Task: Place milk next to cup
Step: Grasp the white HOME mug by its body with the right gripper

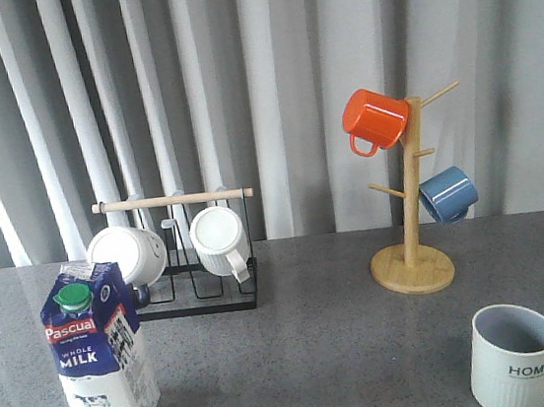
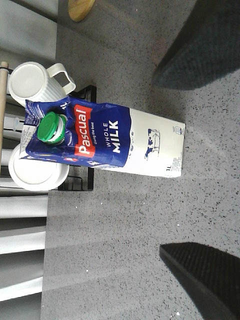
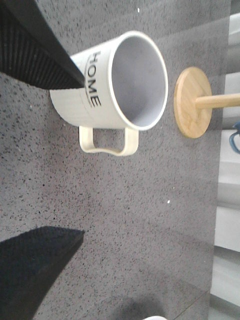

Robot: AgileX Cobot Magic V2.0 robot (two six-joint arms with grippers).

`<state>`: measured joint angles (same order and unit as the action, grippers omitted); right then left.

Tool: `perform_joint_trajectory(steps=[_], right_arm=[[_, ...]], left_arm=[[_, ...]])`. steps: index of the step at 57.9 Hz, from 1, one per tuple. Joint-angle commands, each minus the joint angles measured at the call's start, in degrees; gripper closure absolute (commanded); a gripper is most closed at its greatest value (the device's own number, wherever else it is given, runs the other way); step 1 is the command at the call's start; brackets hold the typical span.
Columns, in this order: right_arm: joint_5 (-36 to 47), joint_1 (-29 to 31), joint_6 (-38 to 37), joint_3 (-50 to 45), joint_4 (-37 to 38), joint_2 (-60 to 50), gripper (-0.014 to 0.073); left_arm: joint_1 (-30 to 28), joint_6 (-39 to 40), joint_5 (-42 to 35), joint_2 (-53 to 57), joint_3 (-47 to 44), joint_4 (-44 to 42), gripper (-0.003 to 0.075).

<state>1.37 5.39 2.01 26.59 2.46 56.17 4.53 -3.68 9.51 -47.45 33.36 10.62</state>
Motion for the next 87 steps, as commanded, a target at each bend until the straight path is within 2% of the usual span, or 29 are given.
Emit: perform_joint_trajectory(steps=[1,22,50,87], right_arm=[[7.34,1.21,0.19,2.13,-0.1,2.76,0.0034],[14.4,1.65,3.61,2.13,0.77,13.22,0.0034],[30.29,1.65,5.1,2.13,0.37,23.19,0.0034],[40.88,1.65,7.32,1.95,-2.91,31.91,0.0034]], left_arm=[[0.03,0.03,-4.15,-0.04,2.03,0.22,0.0133],[0.03,0.03,-4.83,-0.06,2.03,0.16,0.0133],[0.03,0.03,-5.04,-0.06,2.03,0.21,0.0133],[0.03,0.03,-5.84,-0.06,2.03,0.21,0.0133]])
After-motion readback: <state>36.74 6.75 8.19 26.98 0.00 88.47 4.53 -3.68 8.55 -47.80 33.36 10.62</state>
